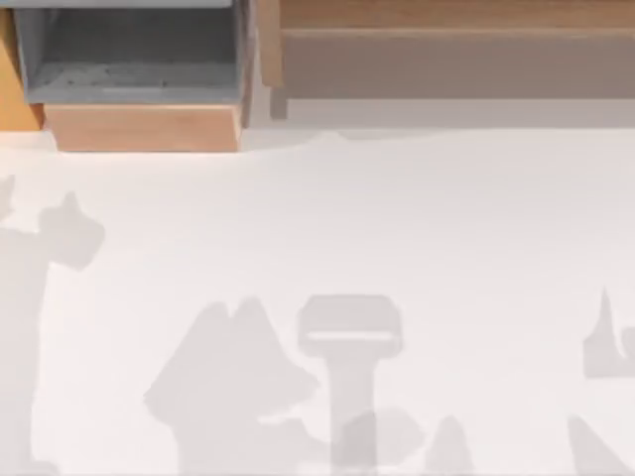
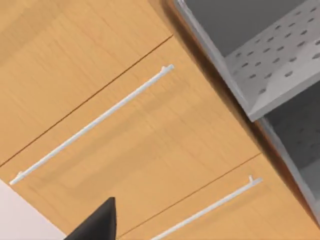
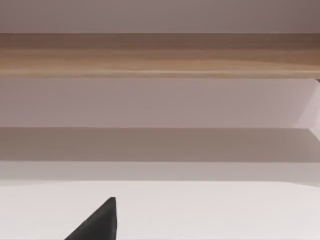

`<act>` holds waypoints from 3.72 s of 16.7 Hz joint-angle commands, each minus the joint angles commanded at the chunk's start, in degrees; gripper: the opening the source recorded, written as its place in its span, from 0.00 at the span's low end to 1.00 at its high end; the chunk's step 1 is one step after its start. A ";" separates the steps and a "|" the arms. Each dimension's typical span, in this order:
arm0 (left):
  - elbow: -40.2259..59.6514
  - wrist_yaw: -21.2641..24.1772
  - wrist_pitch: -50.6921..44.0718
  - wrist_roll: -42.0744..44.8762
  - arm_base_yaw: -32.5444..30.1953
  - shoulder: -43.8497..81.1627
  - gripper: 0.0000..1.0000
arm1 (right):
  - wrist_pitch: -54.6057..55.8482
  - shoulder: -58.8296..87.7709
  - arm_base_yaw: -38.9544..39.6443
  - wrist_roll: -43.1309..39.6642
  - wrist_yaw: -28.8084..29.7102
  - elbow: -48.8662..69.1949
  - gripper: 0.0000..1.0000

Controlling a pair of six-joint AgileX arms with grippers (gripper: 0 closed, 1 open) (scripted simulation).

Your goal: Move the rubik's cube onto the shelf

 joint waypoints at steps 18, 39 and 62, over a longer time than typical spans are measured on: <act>37.22 16.14 39.39 51.55 12.22 74.60 1.00 | 0.00 0.00 0.00 0.00 0.00 0.00 1.00; 44.05 14.82 36.21 51.86 10.84 78.16 0.70 | 0.00 0.00 0.00 0.00 0.00 0.00 1.00; 37.22 16.38 39.12 51.63 12.81 75.52 0.00 | 0.00 0.00 0.00 0.00 0.00 0.00 1.00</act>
